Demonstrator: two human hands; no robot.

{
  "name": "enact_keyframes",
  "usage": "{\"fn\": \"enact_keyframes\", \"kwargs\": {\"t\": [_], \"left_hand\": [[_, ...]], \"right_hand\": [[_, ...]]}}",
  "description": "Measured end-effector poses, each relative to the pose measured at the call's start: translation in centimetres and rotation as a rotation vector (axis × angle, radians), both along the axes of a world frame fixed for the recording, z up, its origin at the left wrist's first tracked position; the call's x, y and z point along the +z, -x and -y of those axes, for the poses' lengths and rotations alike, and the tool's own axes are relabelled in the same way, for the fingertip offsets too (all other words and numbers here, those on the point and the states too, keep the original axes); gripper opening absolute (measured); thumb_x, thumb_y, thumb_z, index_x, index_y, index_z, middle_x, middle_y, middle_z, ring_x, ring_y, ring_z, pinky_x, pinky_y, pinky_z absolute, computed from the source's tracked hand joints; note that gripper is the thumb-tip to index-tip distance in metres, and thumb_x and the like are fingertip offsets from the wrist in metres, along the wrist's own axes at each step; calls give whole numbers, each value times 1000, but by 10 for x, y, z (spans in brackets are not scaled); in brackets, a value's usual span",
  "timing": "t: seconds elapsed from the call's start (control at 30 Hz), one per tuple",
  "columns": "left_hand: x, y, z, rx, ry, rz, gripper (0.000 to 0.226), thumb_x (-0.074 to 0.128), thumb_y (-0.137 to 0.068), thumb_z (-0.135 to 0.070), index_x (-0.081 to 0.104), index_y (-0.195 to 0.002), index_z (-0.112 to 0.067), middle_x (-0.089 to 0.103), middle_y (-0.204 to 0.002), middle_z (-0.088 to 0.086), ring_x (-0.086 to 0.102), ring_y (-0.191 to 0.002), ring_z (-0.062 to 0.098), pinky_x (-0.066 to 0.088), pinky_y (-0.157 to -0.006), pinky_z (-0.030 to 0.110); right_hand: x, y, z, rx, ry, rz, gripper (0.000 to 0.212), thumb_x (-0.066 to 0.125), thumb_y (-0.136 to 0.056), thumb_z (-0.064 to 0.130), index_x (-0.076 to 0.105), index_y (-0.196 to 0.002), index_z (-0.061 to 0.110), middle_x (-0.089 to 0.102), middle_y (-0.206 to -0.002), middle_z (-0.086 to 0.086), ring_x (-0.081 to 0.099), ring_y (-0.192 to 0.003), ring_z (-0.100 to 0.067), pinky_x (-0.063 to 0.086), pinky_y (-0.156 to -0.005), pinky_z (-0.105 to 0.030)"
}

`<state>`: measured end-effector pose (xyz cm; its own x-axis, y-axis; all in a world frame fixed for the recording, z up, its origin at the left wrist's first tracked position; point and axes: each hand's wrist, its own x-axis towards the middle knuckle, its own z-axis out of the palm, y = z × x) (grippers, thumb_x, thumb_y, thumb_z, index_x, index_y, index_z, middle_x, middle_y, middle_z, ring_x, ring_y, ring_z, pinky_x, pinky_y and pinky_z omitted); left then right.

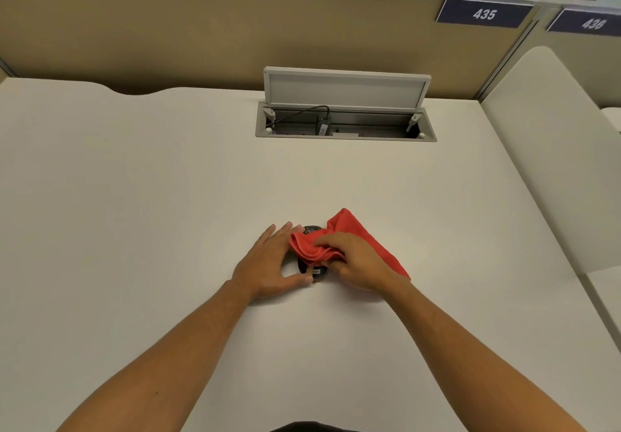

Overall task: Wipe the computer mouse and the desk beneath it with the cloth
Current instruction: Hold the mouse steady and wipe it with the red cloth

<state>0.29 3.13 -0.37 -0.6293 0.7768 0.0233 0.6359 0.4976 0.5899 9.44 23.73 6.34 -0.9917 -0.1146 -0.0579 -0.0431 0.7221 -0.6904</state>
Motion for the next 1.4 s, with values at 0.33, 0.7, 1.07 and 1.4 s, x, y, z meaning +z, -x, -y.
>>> {"fn": "enact_keyframes", "kwargs": {"t": [0.33, 0.7, 1.07, 1.4], "left_hand": [[-2, -2, 2, 29, -39, -57, 95, 59, -80, -72, 24, -155, -25, 19, -152, -18, -17, -135, -24, -13, -111, 6], [-2, 0, 3, 25, 75, -9, 105, 51, -74, -87, 10, -156, -36, 9, -159, -24, -11, -145, -10, -9, -119, 19], [7, 0, -1, -23, 7, 0, 89, 57, -79, -77, 21, -152, -39, 31, -155, -22, 17, -147, -2, 5, -124, 35], [2, -4, 2, 38, 45, -35, 106, 52, -74, -87, 17, -156, -30, 4, -152, -27, -20, -136, -21, -12, -115, 12]], "right_hand": [[11, -14, -13, 155, -232, 58, 37, 59, -75, 13, 70, -106, 31, 69, -94, 8, 55, -85, -14, 46, -77, -41], [26, 22, -29, -228, 26, -60, 8, 64, -87, 17, 66, -94, 18, 66, -92, 1, 55, -89, -14, 42, -79, -27], [0, 32, -4, -10, -192, 81, 52, 52, -79, 10, 59, -127, 28, 59, -110, -3, 50, -97, -20, 39, -83, -29], [-2, -6, -16, 109, -112, 101, 49, 53, -75, -6, 70, -112, 22, 59, -111, 0, 54, -96, -15, 41, -82, -24]]}}
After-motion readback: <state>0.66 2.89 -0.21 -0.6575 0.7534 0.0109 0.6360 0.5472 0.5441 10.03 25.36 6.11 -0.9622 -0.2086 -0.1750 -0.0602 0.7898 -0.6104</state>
